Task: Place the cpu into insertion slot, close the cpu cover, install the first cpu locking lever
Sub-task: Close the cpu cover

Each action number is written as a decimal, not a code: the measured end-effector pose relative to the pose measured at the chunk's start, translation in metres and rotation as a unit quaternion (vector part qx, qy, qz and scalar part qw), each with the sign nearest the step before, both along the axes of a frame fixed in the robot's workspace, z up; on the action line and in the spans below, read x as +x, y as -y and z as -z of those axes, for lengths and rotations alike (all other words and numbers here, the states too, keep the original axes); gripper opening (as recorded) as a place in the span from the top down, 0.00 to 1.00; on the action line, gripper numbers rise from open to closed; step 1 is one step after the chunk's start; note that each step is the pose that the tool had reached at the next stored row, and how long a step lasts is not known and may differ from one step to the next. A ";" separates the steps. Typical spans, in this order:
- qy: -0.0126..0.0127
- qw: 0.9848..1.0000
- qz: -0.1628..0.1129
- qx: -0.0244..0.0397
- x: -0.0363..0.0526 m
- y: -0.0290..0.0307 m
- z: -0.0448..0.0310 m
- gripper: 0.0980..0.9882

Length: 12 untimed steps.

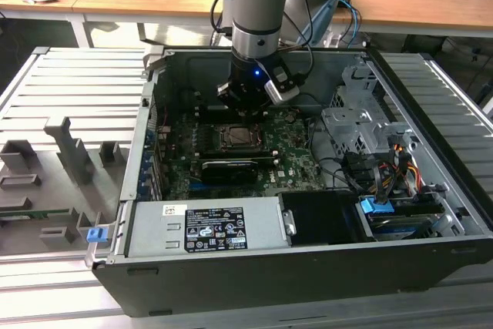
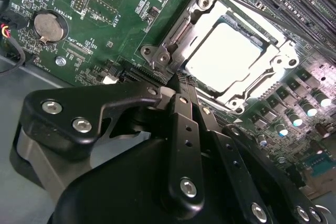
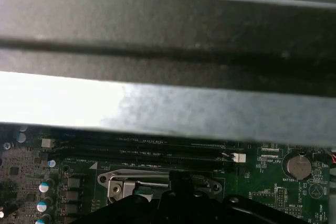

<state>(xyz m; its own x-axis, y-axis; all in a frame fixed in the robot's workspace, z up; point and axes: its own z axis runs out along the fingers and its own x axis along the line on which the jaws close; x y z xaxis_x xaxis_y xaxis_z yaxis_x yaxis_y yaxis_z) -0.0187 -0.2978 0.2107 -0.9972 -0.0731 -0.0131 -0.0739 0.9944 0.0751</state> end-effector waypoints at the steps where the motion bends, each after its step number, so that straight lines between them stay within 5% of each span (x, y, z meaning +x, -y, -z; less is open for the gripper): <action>1: 0.000 1.000 0.000 0.000 0.0000 0.0002 0.0000 0.99; 12: 0.000 1.000 0.000 0.000 0.0000 0.0029 0.0000 0.99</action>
